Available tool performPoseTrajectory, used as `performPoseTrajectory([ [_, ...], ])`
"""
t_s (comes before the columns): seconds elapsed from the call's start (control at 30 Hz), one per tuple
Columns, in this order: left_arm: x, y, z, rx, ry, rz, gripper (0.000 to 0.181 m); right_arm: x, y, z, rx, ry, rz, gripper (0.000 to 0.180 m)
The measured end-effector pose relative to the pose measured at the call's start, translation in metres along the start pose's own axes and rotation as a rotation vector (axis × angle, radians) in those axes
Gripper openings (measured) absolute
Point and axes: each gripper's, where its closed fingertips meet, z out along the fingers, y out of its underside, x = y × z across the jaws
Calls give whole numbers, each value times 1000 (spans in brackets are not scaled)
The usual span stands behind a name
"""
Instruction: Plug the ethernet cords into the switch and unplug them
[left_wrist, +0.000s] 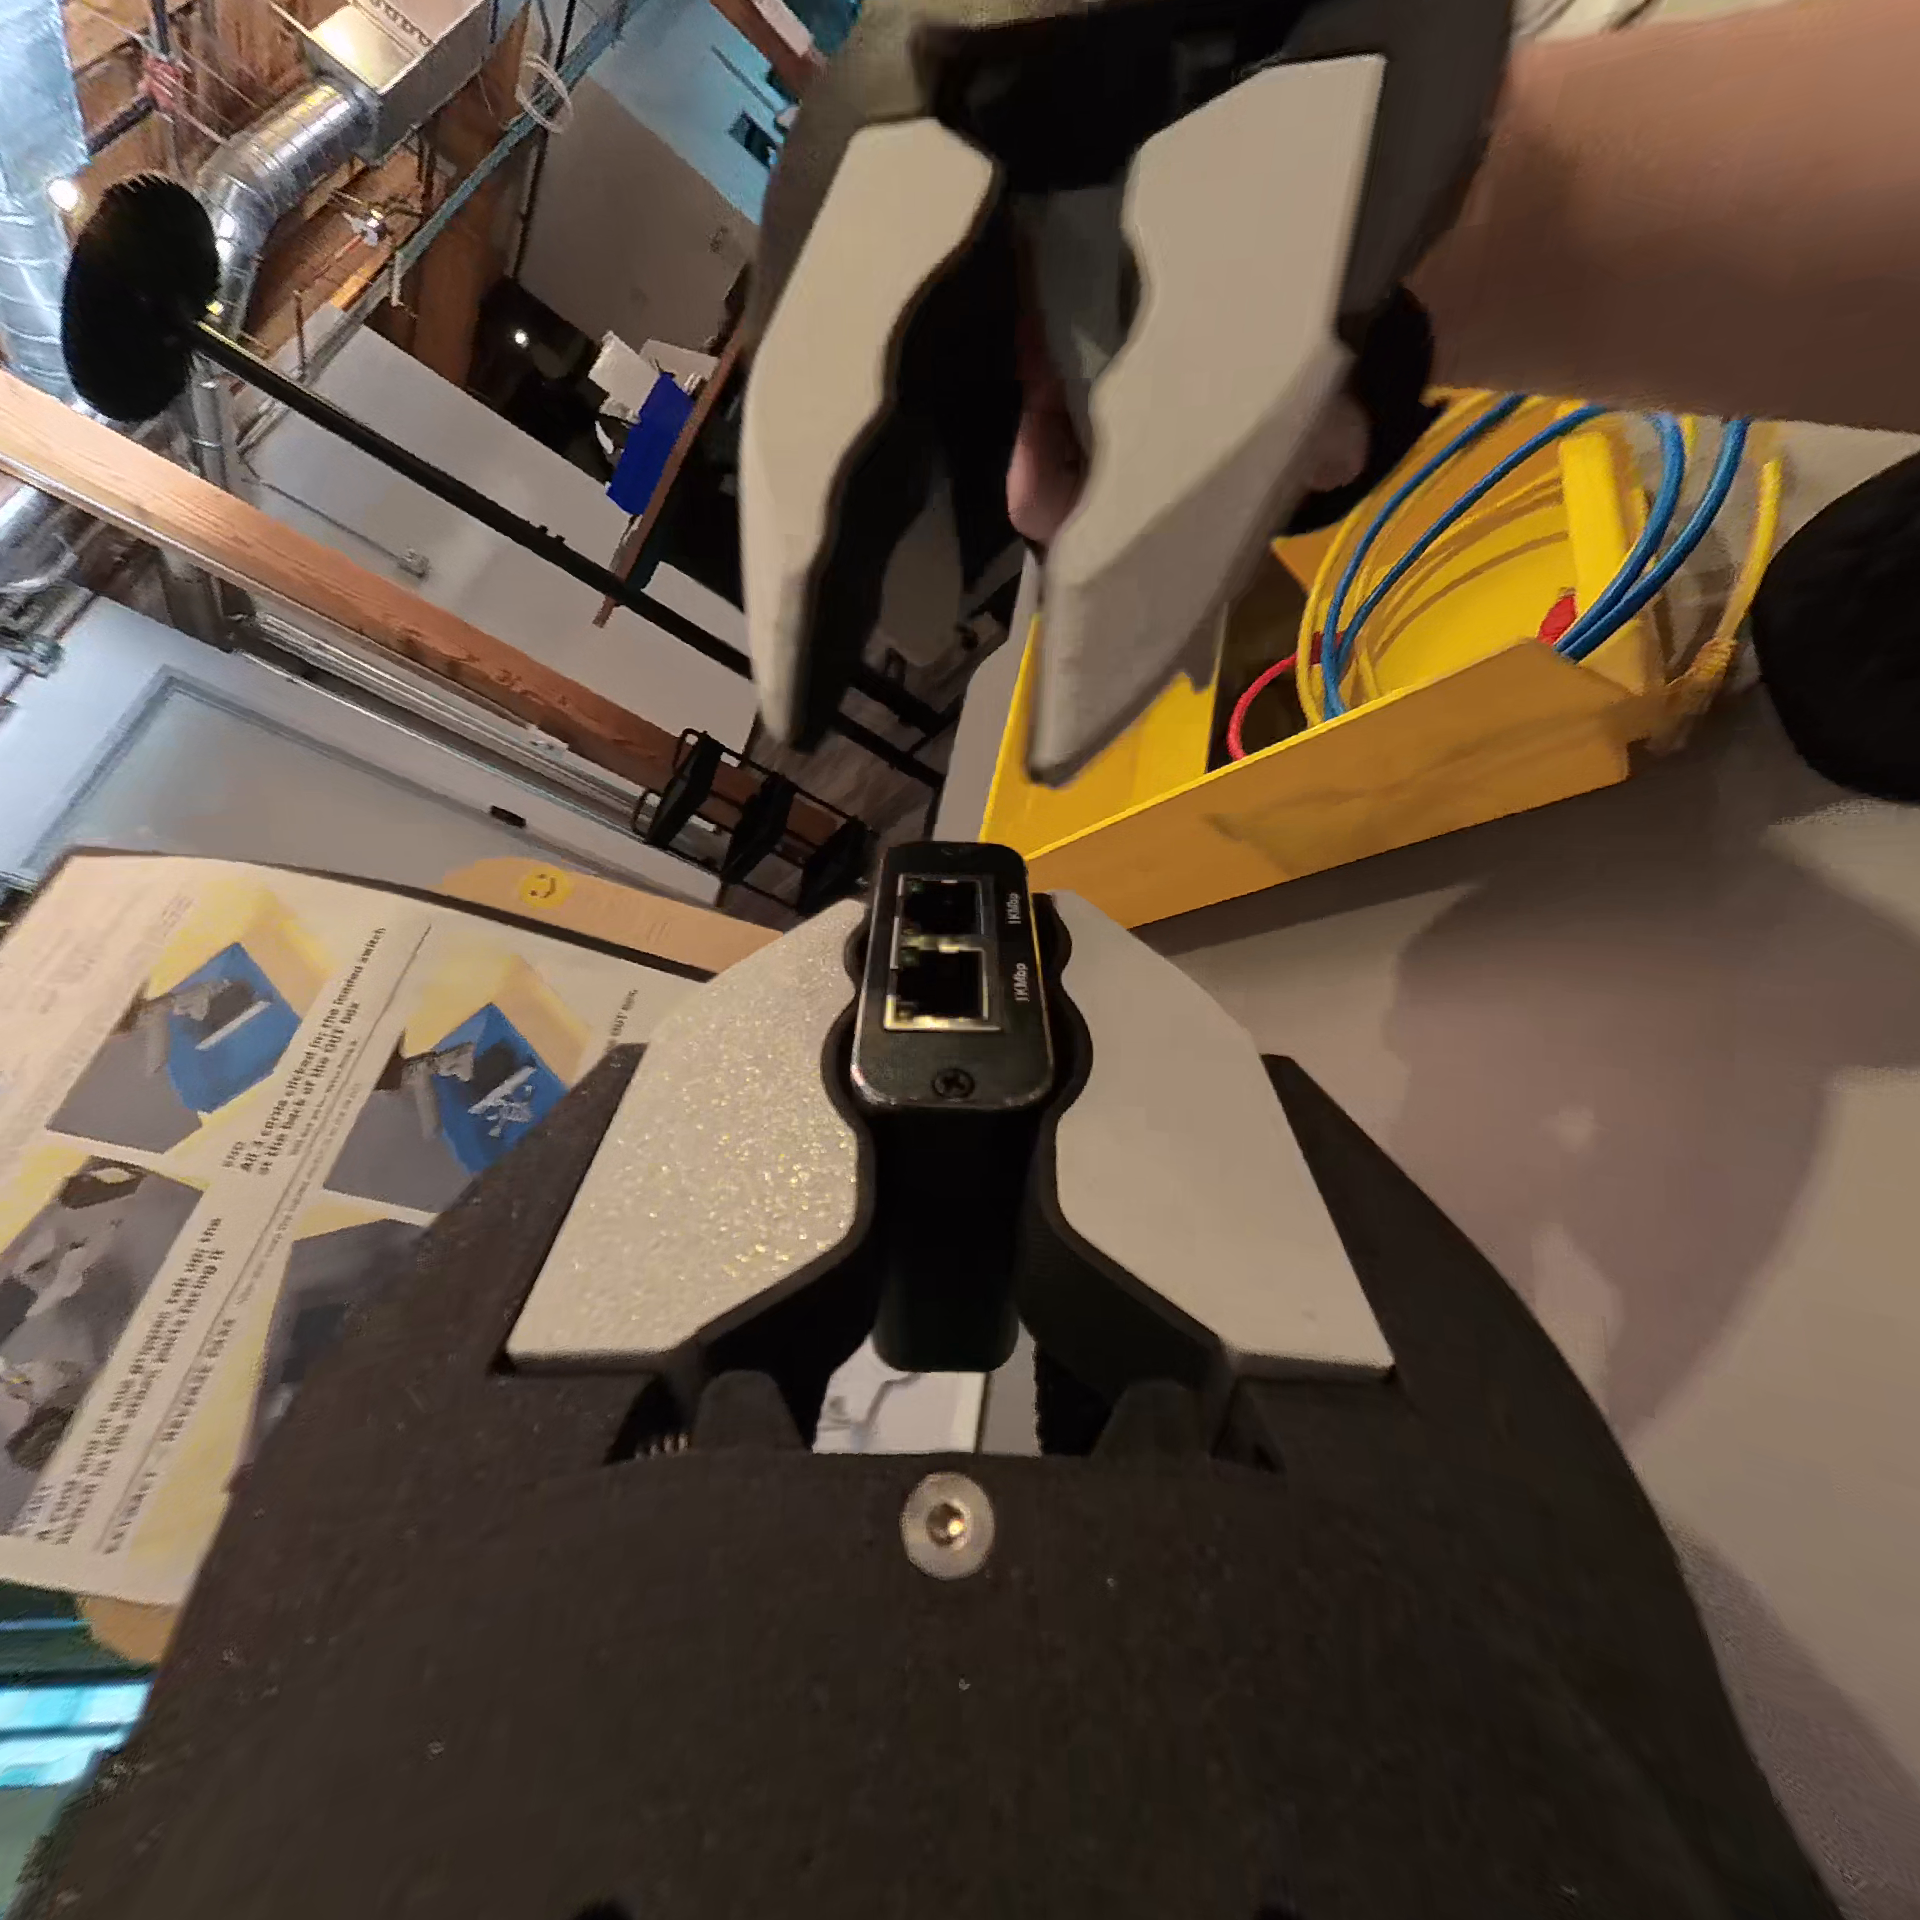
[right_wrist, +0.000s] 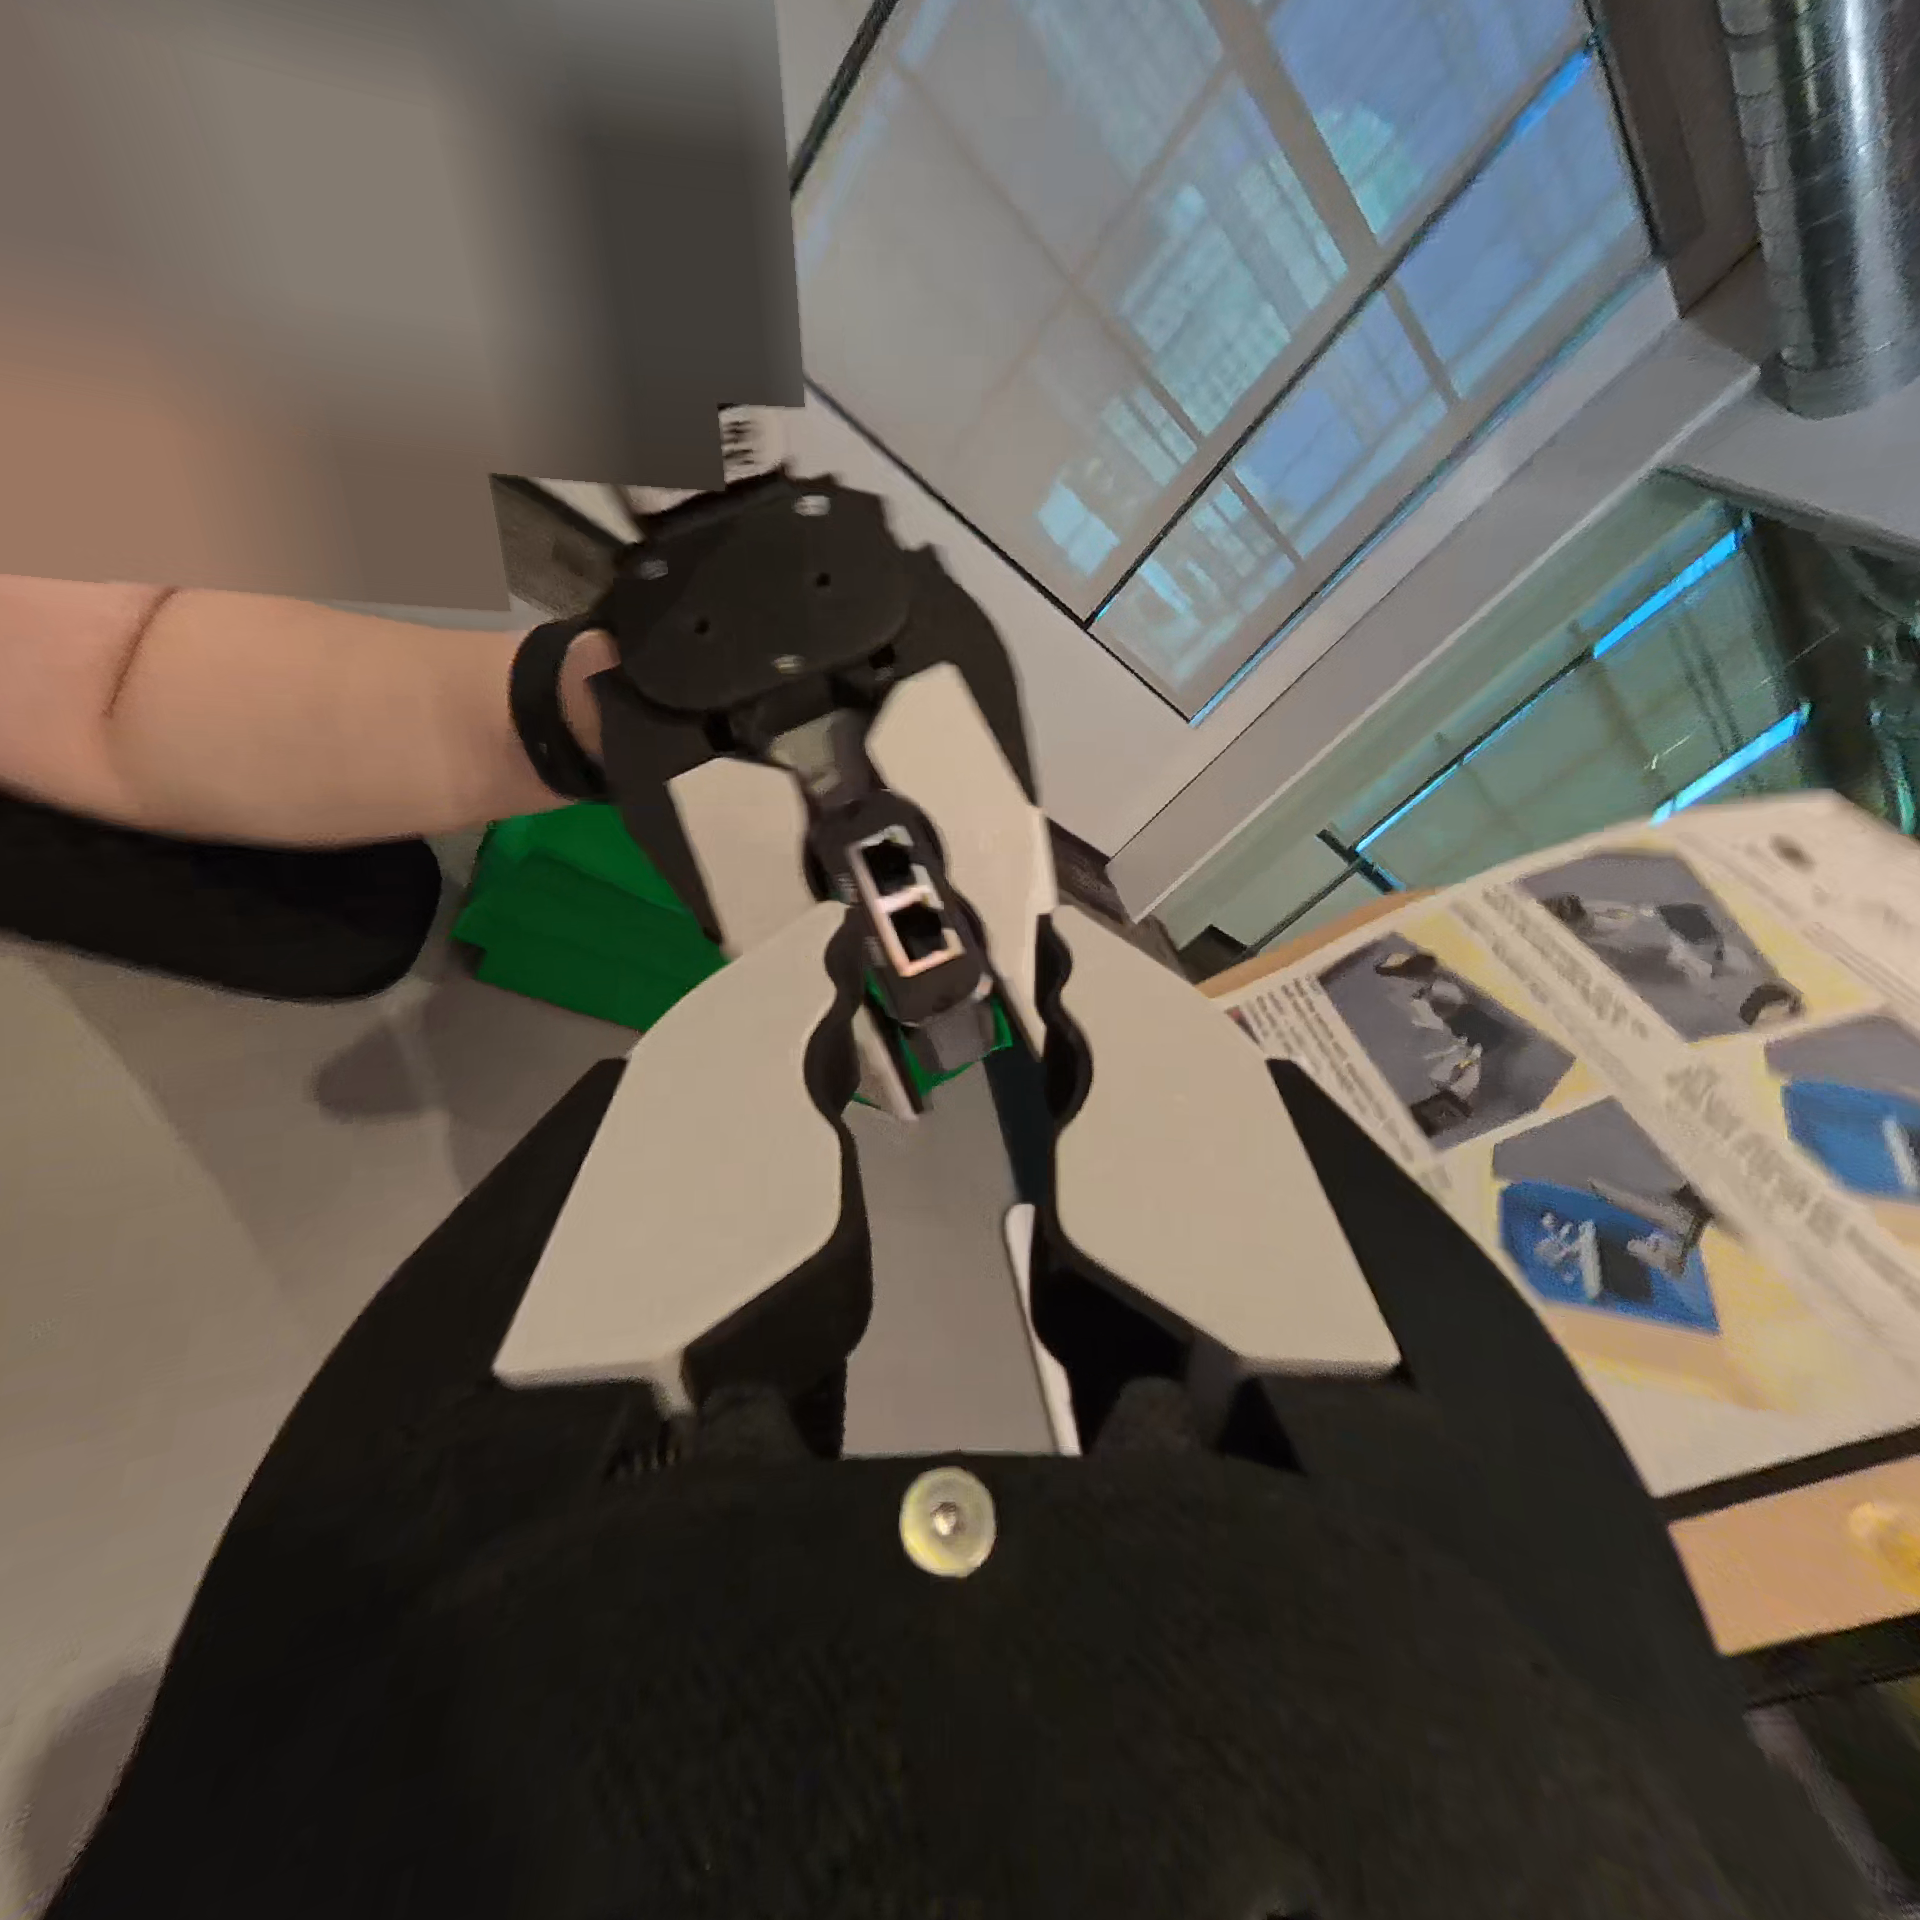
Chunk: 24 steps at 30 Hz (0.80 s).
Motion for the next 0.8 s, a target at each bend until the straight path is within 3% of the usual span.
performPoseTrajectory([
  [0.07,1,-4,-1,-2,-29,74,26,17,-3,-5,77,6,243,39],
  [0.13,2,-14,-4,38,-54,124,26,20,-14,-11,237,-121,528,59],
  [0.23,5,-31,-11,124,-65,158,26,18,12,-5,206,-221,767,84],
  [0.33,9,-34,-14,117,-55,188,28,-7,17,4,211,-402,850,88],
  [0.6,17,-33,-12,96,-33,246,28,-39,6,21,224,-629,948,85],
  [0.8,15,-23,-9,52,-41,275,28,-33,16,28,177,-585,963,69],
])
